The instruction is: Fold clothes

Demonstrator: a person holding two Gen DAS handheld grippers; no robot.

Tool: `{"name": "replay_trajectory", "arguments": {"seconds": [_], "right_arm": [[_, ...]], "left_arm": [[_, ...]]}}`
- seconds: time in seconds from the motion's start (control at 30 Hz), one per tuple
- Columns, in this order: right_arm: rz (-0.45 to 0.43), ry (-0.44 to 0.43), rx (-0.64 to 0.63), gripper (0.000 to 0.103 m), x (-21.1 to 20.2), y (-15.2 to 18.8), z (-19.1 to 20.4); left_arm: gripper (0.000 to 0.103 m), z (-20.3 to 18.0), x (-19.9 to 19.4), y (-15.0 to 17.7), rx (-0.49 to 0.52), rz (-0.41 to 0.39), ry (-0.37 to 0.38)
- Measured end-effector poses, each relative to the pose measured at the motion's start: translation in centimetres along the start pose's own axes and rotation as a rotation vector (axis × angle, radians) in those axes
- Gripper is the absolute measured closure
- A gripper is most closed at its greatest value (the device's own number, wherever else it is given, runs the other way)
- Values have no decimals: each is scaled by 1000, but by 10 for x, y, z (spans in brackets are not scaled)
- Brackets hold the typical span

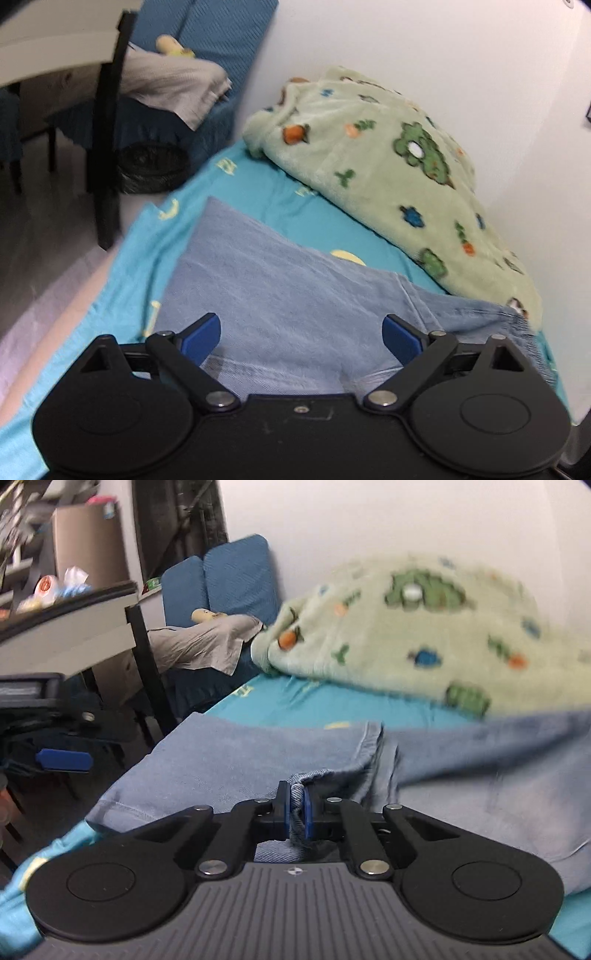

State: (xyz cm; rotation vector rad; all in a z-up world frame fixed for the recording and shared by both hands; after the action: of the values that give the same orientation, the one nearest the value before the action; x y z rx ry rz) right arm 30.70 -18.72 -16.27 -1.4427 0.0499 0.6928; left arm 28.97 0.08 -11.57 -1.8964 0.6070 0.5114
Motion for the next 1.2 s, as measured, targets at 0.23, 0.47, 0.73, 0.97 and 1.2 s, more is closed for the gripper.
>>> {"name": "replay_trajectory", "arguments": {"seconds": [0.23, 0.47, 0.73, 0.97, 1.2], "right_arm": [[113, -52, 307, 91, -12, 48, -38], [46, -17, 358, 50, -5, 28, -62], [91, -74, 358, 27, 36, 34, -65], [125, -95, 317, 39, 60, 23, -57], [151, -21, 328, 48, 71, 23, -62]], "left_arm": [[9, -8, -6, 4, 41, -9, -1], [9, -12, -4, 12, 28, 19, 22], [9, -11, 4, 13, 12, 13, -6], [9, -13, 12, 13, 16, 9, -38], [9, -14, 23, 25, 19, 88, -19]]}}
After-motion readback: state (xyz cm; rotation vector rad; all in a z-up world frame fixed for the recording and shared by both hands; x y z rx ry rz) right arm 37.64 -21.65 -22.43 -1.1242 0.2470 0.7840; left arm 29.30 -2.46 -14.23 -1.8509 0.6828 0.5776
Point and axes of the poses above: each gripper's, at about its wrist camera, not at the fingertips, and x roughly the way its jaws point, z to its left, y to its underside, the point moved 9 cm from there along x, roughly the way its jaws point, and after that the axes turned 1 degree about -x, right-handed, at the moved point
